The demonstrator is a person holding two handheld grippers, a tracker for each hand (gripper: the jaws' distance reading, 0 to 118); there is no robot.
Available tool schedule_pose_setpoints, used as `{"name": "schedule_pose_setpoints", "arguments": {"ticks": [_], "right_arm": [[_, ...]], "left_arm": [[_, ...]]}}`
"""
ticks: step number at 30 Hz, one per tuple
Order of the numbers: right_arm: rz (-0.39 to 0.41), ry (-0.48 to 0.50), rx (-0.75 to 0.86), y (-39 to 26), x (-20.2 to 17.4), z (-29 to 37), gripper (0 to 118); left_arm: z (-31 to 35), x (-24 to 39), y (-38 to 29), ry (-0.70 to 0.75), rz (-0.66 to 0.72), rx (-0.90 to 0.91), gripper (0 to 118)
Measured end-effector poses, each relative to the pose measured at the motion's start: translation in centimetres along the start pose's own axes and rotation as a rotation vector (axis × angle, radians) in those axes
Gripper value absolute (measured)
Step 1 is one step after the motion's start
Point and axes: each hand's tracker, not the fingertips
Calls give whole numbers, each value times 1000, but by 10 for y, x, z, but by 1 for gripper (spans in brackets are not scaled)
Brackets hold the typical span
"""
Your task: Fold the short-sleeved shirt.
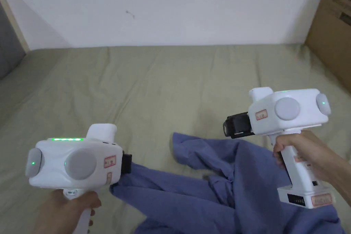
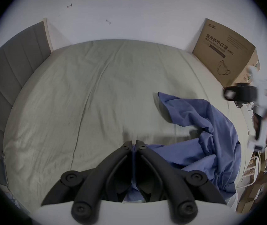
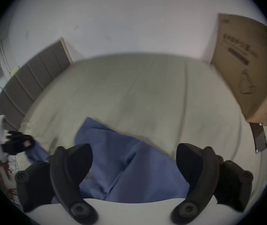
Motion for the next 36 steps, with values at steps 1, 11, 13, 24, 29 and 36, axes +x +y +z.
{"name": "schedule_pose_setpoints", "arguments": {"ticks": [1, 11, 13, 24, 29, 36], "right_arm": [[16, -42, -45, 5, -1, -19, 106], [-35, -60, -196, -7, 8, -70, 54], [38, -83, -206, -8, 8, -61, 9], [-139, -51, -15, -21, 39, 52, 9], [-219, -99, 124, -30, 81, 155, 9], [-353, -49, 305, -64, 101, 295, 9]], "left_arm": [[0, -1, 0, -1, -1, 0, 2], [-16, -10, 1, 0, -38, -10, 2], [-15, -10, 1, -2, -30, -5, 2], [31, -10, 23, 44, -19, 46, 2], [76, -8, 40, 114, -35, 103, 2], [142, -7, 62, 111, 17, 208, 2]]}}
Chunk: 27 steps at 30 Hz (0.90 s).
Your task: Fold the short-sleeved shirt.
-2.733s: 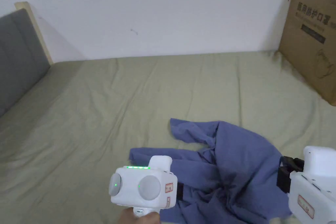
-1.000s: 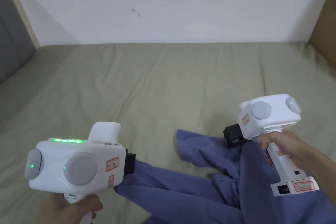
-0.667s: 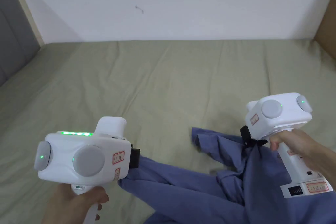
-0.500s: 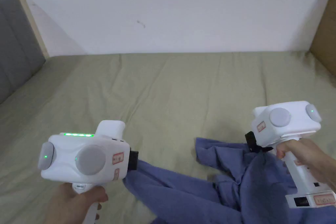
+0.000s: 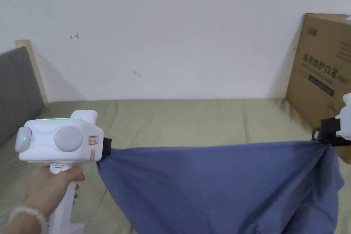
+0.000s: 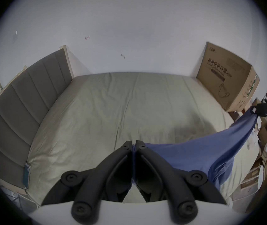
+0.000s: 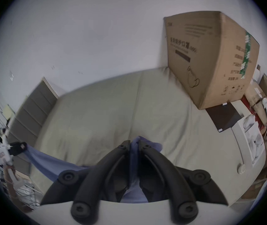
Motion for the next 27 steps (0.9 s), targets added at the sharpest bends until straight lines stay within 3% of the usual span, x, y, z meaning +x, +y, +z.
{"name": "schedule_pose_setpoints", "arguments": {"ticks": [3, 6, 13, 15, 16, 27], "right_arm": [[1, -16, 49, 2, -16, 35, 9], [80, -59, 79, 3, -44, 59, 9], [0, -53, 210, 51, -87, 82, 9], [-6, -57, 248, 71, -105, 83, 9], [-5, -58, 264, 105, -81, 59, 9], [56, -73, 459, 241, -156, 30, 9]], "left_arm": [[21, 12, 13, -1, -35, 30, 2], [41, 20, 24, 34, -76, 74, 2], [68, 8, 83, 90, -78, 172, 2], [70, 4, 108, 109, -82, 209, 2], [71, 3, 121, 130, -75, 234, 2], [58, -18, 265, 322, -72, 392, 2]]}}
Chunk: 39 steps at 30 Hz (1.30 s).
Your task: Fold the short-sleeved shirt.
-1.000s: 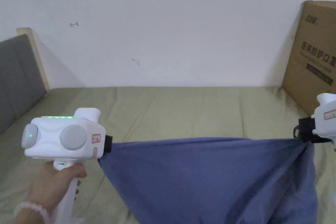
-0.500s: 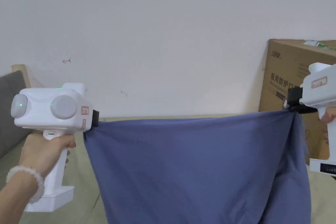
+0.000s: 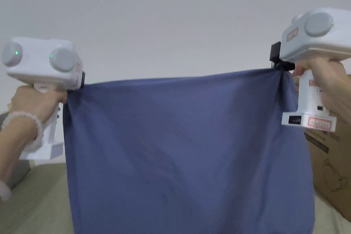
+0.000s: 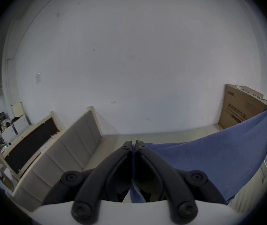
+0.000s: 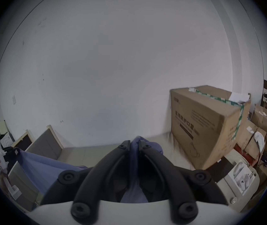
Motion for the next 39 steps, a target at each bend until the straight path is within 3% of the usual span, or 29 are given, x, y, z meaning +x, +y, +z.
{"name": "schedule_pose_setpoints", "arguments": {"ticks": [4, 10, 13, 18, 20, 26, 29, 33, 37, 39], "right_arm": [[39, 7, 19, 17, -20, -9, 9], [5, 49, 16, 0, -32, -3, 9], [71, 24, -30, -23, -34, -20, 9], [38, 34, -155, -87, -28, -74, 9], [66, 8, -225, -123, -26, -102, 9], [69, -63, -499, -266, -6, -192, 9], [120, -96, -645, -343, 4, -215, 9], [65, -71, -748, -407, 17, -212, 9], [120, -44, -729, -427, 22, -186, 9], [106, -22, -714, -427, 25, -162, 9]], "left_arm": [[0, -12, 29, 18, 19, 69, 2], [4, -16, 28, 64, 16, 138, 2], [-13, -9, 8, 61, -16, 100, 2], [-67, 10, -68, 68, -49, -31, 2], [-94, 19, -108, 62, -54, -107, 2], [-180, 46, -254, 43, -61, -387, 2], [-198, 59, -321, 11, -115, -508, 2], [-192, 56, -375, -3, -81, -558, 2], [-158, 38, -394, -18, -54, -563, 2], [-135, 29, -394, -19, -49, -538, 2]]}}
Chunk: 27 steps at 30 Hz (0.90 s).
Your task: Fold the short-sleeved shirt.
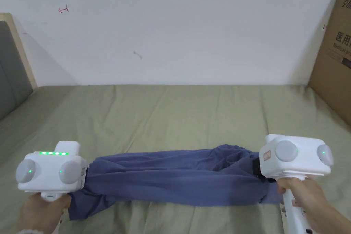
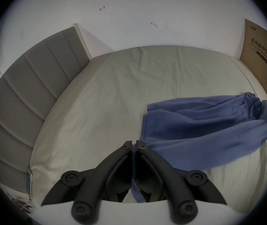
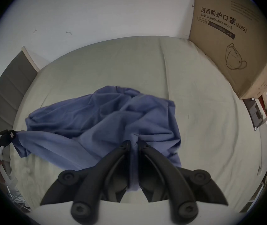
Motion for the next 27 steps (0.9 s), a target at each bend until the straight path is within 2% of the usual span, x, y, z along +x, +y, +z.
{"name": "schedule_pose_setpoints", "arguments": {"ticks": [2, 6, 7, 9, 10, 11, 13, 15, 17, 21, 24, 27], "right_arm": [[-33, 42, 30, -20, 4, 23, 9], [-18, 49, 18, -71, 7, 65, 9], [-30, 68, 14, -88, 9, 79, 9], [-111, 137, 2, -121, 10, 110, 9], [-111, 167, 1, -140, 9, 127, 9], [-88, 151, 3, -157, 6, 141, 9], [16, 114, 1, -189, 0, 163, 9], [64, 90, -3, -226, -4, 187, 9], [51, 81, -10, -255, -7, 202, 9], [98, 57, -50, -311, -10, 218, 9], [116, 28, -69, -336, -11, 210, 9], [113, -11, -44, -342, -11, 198, 12]], "left_arm": [[30, -7, -17, -20, -8, 64, 2], [90, -20, -62, -46, 19, 91, 2], [102, -25, -77, -66, 35, 104, 2], [134, -30, -110, -75, 35, 129, 2], [150, -32, -128, -73, 2, 157, 2], [158, -38, -145, -73, -45, 147, 2], [175, -43, -170, -50, -55, 143, 2], [199, -51, -204, -78, -62, 120, 2], [213, -60, -229, -99, -50, 103, 2], [238, -75, -279, -66, -1, 33, 2], [243, -80, -301, -57, -8, 5, 2], [237, -83, -307, -108, 57, -46, 6]]}}
